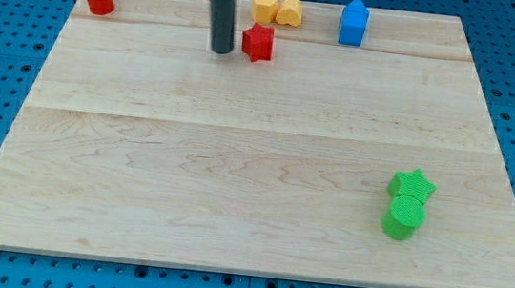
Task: Put the red star at the bottom right side of yellow heart
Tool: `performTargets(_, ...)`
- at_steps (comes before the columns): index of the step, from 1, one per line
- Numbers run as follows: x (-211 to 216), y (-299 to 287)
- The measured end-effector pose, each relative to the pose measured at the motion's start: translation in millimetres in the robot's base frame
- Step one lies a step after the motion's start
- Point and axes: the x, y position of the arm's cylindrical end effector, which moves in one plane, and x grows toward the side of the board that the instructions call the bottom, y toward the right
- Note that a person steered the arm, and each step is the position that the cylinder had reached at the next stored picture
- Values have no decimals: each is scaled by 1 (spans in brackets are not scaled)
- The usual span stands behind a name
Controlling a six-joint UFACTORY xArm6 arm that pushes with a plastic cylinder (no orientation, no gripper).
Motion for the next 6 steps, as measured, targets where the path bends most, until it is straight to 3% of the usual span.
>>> performTargets(2, -6, 123)
performTargets(3, -17, 141)
performTargets(4, 0, 86)
performTargets(5, -20, 43)
performTargets(6, -56, 67)
